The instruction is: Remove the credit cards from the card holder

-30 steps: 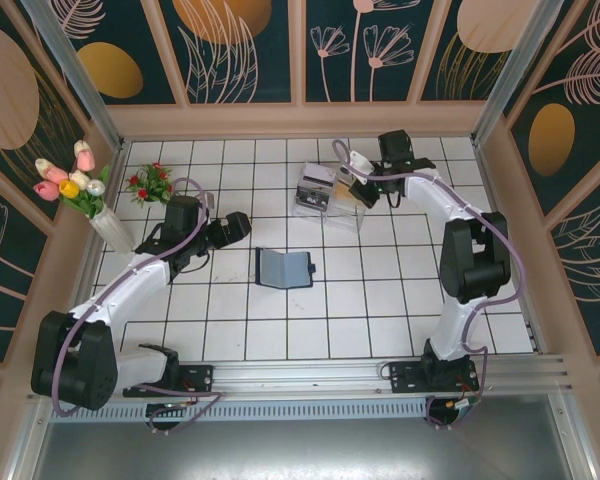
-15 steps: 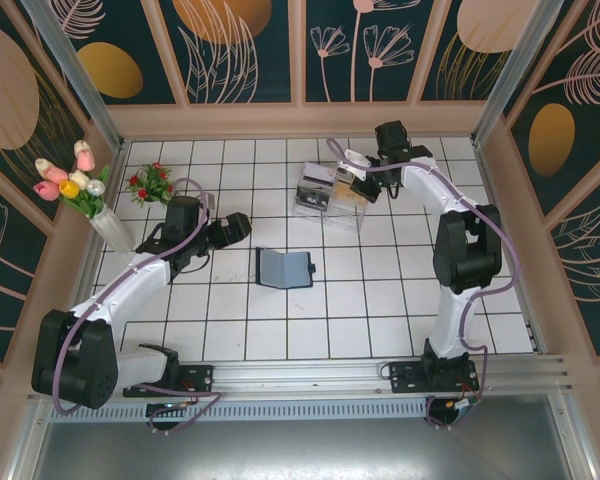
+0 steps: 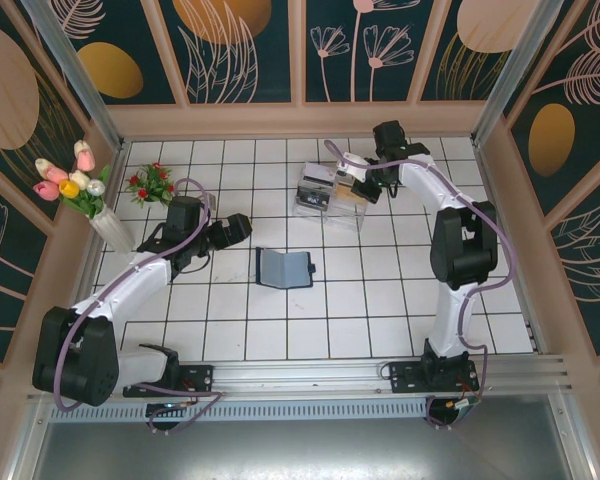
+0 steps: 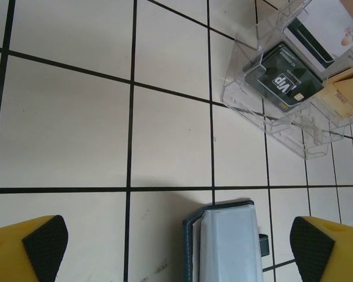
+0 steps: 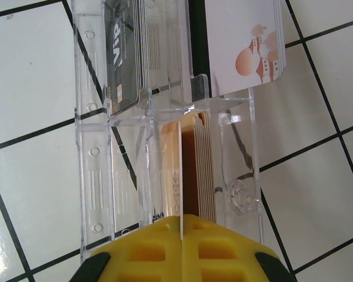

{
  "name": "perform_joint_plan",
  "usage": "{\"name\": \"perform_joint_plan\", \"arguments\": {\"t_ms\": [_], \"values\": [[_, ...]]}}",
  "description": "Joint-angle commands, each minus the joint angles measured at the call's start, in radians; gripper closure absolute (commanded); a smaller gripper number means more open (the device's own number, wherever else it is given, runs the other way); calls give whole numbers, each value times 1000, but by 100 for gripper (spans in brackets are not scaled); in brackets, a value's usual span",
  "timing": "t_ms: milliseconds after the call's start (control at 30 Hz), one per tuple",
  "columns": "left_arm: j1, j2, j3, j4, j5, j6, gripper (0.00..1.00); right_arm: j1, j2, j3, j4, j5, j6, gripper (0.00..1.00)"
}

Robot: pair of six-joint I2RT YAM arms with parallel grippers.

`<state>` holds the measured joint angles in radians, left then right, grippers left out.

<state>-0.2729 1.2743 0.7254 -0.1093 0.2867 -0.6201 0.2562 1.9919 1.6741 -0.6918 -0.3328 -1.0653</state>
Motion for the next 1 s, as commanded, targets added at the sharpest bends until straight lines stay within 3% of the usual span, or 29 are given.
{"name": "perform_joint_plan", "arguments": {"t_ms": [0,267,633,967], "values": [[8,10,-1,5,23,23,1,1,30,44,-46,16,-21,99],[8,7,-3,8,31,25,1,10,34,40,-3,34,8,86],[8,5,-7,11,41,24,2,14,16,32,38,13,44,78],[8,-1,-11,3,31,24,1,13,-59,5,102,-20,113,78]]}}
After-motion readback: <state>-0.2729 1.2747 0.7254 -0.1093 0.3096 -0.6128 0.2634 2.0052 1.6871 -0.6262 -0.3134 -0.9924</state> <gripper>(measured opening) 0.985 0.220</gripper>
